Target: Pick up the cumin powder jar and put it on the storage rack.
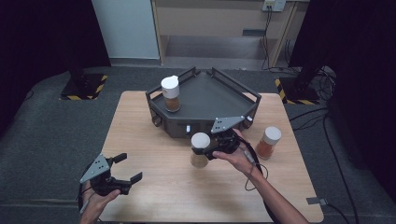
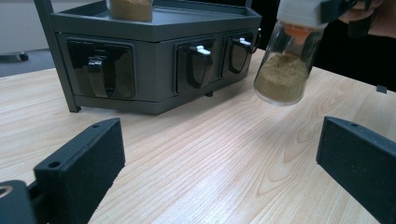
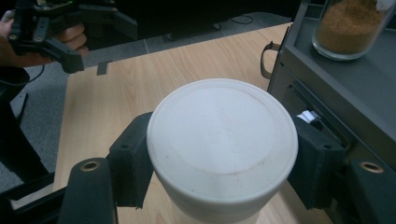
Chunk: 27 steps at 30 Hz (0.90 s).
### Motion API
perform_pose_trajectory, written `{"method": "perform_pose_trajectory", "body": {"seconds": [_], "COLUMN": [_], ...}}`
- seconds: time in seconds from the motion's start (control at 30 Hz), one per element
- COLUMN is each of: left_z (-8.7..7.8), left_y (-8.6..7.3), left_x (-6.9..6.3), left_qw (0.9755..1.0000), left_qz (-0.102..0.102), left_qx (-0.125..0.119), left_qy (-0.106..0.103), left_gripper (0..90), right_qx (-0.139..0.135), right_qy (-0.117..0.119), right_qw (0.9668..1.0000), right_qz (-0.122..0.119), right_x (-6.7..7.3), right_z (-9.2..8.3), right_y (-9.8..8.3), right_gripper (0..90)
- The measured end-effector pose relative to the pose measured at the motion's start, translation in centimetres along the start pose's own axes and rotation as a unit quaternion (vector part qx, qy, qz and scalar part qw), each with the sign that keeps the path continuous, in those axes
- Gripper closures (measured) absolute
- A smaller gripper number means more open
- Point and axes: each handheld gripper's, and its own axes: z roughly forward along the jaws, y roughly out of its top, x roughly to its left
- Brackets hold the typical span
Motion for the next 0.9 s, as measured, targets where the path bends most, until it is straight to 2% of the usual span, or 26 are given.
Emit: {"method": "perform_pose_trajectory", "body": {"seconds": [0.23, 0.9], "left_z": [0.0, 0.0], "left_y": [0.0, 0.0], "left_x": [0.0, 0.1], "left_qw": [1.0, 1.0], "left_qz": [0.0, -0.002], "left_qx": [0.0, -0.001], "left_qy": [-0.001, -0.003], "left_gripper": [0.0, 0.0], "right_qx": [0.007, 0.007], "right_qy": [0.006, -0.03], "right_qw": [1.0, 0.9995], "right_qz": [0.002, 0.009], "right_x": [-0.3, -1.5], "right_z": [-0.9, -4.4], "right_y": [1.7, 7.0], "right_gripper": [33.7, 33.7]}}
